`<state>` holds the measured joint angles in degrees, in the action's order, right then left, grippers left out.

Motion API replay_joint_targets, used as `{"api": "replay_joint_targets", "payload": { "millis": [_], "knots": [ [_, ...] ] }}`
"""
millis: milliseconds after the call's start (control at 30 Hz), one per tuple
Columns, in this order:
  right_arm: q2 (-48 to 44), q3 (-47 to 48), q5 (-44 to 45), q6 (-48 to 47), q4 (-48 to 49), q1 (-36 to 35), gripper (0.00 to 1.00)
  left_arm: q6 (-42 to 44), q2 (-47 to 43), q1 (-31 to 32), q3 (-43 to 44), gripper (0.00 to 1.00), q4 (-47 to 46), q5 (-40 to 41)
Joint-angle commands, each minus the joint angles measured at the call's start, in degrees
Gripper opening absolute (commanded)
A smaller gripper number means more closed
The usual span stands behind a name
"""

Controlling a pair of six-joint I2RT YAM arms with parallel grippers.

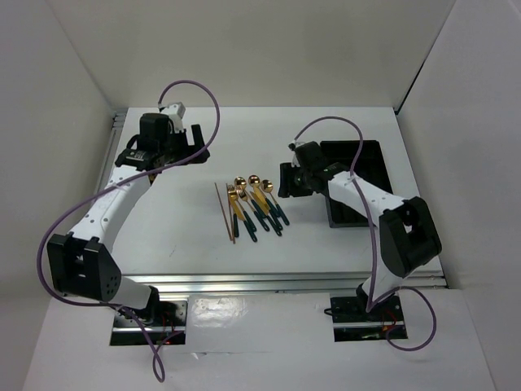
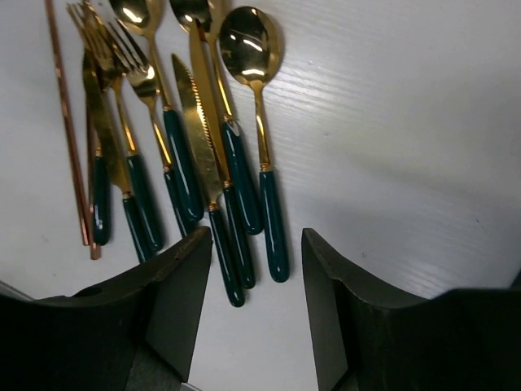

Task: Sort the eating utensils into containers

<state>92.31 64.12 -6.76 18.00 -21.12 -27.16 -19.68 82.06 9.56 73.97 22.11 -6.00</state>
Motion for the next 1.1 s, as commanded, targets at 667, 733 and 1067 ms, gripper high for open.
{"api": "replay_joint_targets", "payload": {
  "millis": [667,733,1067],
  "knots": [
    [6.56,-3.3,5.09,0.72,-2.96,-3.52,0.44,-0.09,3.1,-0.16,3.37,1.0,0.74,0.37],
    [7.09,-3.3,5.09,0.72,-2.96,-3.52,0.43,-0.09,3.1,-0.16,3.37,1.0,0.74,0.37],
    [8.84,-3.3,5.62,0.72,-2.96,-4.66,0.43,0.43,3.63,-0.16,3.9,1.0,1.27,0.9]
  ]
}}
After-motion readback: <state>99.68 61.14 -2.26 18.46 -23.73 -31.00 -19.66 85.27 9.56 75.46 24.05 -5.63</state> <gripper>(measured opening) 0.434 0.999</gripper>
